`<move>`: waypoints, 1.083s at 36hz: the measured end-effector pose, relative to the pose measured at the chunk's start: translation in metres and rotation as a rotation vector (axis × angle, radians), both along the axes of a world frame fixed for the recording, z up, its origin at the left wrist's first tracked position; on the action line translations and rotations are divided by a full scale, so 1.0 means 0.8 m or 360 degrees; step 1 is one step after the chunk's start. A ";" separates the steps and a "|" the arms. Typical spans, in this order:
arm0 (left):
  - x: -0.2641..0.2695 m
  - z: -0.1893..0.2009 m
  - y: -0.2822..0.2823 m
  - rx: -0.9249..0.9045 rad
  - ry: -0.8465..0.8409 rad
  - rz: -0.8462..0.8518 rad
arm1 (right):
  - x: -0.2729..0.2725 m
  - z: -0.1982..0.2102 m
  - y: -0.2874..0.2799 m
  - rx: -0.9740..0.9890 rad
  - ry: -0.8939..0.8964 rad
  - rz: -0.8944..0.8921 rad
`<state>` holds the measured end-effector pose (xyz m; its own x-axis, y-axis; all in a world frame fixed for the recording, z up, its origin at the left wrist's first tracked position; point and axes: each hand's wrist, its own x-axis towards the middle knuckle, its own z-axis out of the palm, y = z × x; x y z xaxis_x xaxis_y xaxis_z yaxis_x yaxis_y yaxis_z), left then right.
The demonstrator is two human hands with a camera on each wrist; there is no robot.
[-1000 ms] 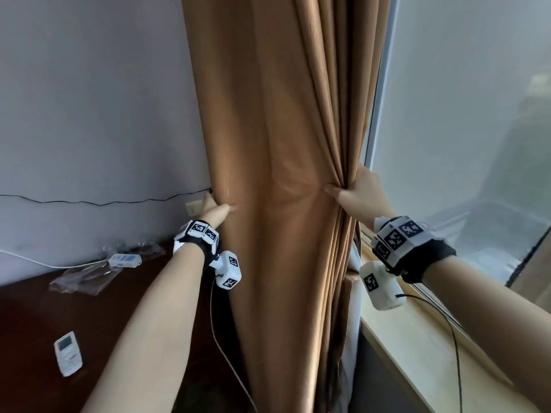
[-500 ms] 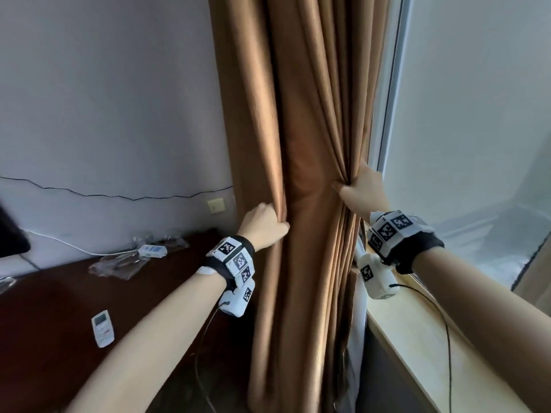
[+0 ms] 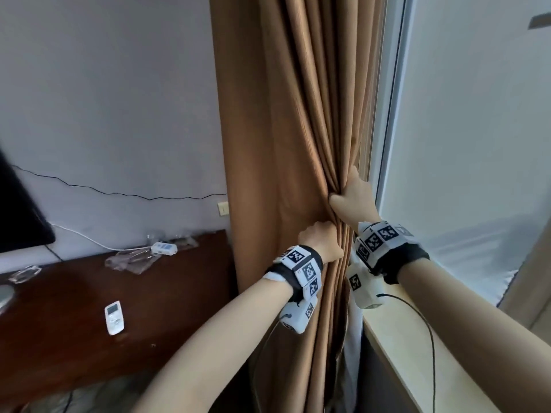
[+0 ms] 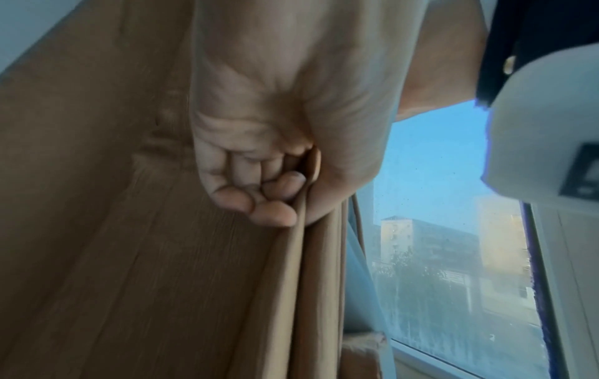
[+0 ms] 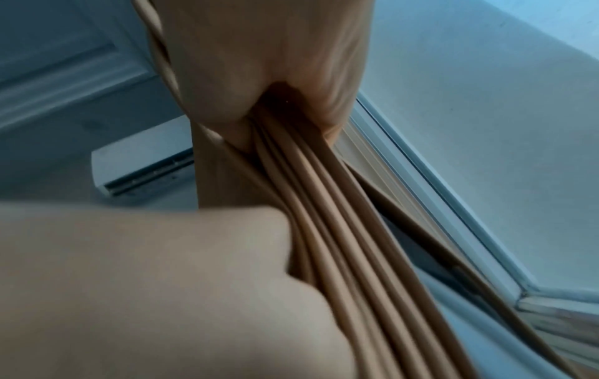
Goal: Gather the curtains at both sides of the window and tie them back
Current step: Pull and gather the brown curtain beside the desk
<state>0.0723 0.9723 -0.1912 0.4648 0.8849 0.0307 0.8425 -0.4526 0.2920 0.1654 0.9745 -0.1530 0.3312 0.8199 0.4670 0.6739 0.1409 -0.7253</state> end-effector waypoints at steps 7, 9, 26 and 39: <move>0.009 0.004 0.008 -0.0007 0.0068 -0.0107 | 0.004 0.010 -0.004 -0.0060 0.0371 0.0146; 0.010 0.003 0.010 -0.0001 0.0106 -0.0138 | 0.006 0.007 -0.003 -0.0052 0.0264 0.0144; -0.167 -0.023 0.209 -0.0114 -0.1273 0.0853 | 0.025 0.003 0.004 0.0040 0.0040 0.0086; -0.189 -0.051 0.310 -0.0373 -0.1465 0.0793 | 0.022 -0.001 0.015 0.0063 0.0008 0.0024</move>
